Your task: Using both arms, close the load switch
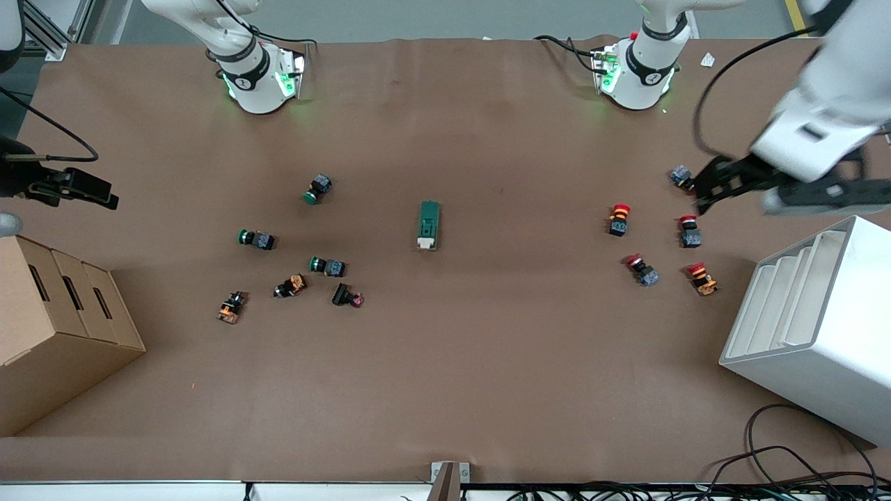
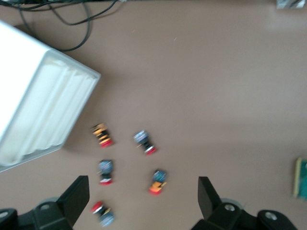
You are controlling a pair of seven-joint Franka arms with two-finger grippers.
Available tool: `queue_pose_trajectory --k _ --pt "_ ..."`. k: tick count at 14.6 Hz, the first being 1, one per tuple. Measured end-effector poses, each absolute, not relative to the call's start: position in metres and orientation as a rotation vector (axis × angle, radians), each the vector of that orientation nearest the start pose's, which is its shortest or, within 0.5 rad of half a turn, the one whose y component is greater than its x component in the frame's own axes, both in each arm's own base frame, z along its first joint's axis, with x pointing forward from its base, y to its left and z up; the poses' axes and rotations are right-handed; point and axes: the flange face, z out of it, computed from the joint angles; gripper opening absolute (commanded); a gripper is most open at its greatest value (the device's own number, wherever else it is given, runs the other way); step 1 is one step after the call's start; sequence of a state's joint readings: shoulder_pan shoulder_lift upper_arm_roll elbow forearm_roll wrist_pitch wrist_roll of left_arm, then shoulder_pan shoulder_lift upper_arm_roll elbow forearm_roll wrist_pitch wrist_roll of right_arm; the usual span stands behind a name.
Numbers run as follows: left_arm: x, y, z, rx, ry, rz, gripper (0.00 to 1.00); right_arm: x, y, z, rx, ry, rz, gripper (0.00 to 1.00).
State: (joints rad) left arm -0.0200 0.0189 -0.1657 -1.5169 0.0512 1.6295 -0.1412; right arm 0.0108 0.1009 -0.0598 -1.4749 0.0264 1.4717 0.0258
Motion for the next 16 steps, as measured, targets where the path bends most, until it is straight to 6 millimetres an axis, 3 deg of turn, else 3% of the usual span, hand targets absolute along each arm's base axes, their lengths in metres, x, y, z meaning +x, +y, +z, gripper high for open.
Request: queue_pose_trajectory --k 2,5,9,16 --pt "0.545 -0.076 0.654 -3.098 0.109 -0.119 1.00 0.575 -0.023 0.603 -3.113 0.114 0.168 1.00" --pt "0.528 -0.064 0.648 -3.115 0.135 -0.072 1.00 0.574 -0.023 0.603 -3.104 0.115 0.173 1.00" --pt "0.518 -0.054 0.644 -3.121 0.126 -0.046 1.00 0.568 -0.018 0.610 -3.064 0.107 0.229 1.00" --pt "0.519 -0.050 0.647 -3.122 0.115 -0.052 1.00 0.560 -0.031 0.606 -3.094 0.135 0.286 1.00"
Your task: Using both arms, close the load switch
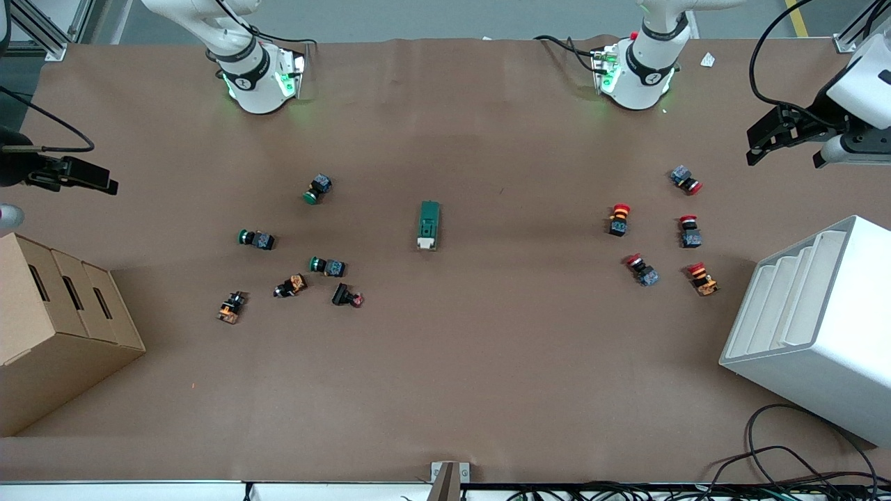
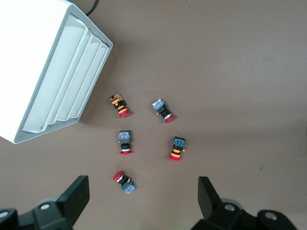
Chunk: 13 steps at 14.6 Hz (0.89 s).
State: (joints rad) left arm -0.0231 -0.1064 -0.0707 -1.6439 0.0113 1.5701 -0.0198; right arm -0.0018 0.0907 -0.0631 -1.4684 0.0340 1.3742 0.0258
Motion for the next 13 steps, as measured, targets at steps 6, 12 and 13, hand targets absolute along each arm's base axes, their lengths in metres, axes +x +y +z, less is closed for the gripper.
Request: queue_pose_trajectory --k 6,12,13 --pt "0.520 -0.050 0.647 -3.122 0.115 -0.051 1.00 0.522 -0.031 0.621 -3.092 0.137 0.228 1.00" --pt "0.520 -0.050 0.648 -3.124 0.115 -0.056 1.00 0.498 -0.031 0.634 -3.091 0.137 0.186 1.00" --pt "0.520 -0.050 0.648 -3.130 0.114 -0.057 1.00 0.497 -0.031 0.635 -3.091 0.137 0.182 1.00"
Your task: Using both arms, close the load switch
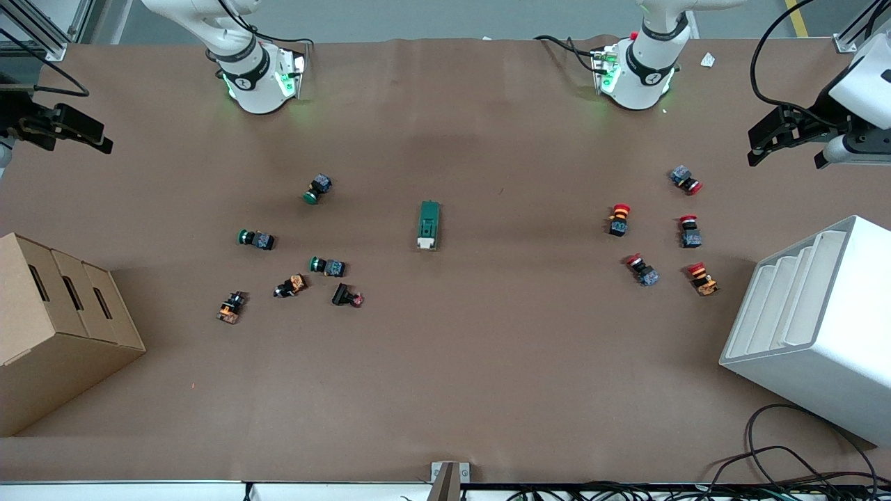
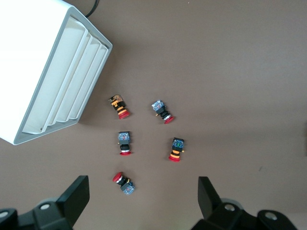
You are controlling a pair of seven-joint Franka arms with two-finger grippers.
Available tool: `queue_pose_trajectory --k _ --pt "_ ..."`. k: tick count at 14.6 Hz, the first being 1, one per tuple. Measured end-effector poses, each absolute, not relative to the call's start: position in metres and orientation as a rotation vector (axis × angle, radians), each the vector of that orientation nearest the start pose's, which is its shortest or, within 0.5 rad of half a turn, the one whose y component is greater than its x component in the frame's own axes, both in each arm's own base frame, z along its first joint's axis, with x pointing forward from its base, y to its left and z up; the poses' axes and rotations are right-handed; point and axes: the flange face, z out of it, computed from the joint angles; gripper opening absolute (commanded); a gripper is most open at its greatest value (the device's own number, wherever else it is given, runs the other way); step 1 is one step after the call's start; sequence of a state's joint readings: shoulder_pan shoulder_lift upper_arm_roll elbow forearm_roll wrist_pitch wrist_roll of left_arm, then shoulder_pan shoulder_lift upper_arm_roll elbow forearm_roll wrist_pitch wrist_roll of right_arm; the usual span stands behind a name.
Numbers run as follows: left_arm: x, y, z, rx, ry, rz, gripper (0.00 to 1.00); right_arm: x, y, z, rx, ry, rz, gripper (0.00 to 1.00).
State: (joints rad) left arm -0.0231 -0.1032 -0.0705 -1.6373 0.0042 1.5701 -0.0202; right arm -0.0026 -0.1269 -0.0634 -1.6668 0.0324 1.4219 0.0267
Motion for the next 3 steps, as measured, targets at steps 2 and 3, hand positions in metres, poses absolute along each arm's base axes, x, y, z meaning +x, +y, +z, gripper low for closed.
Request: queue_pose_trajectory --k 2,3 --pt "0.5196 -0.0516 0.6495 -3.140 0.100 -0.060 1.00 0.4977 -0.0312 0.6345 -3.091 0.138 0.172 1.00" --pt "0.5196 -0.0518 0.6503 -3.142 0.089 -0.062 1.00 0.4981 -0.0311 0.6343 -3.090 0.138 0.167 1.00"
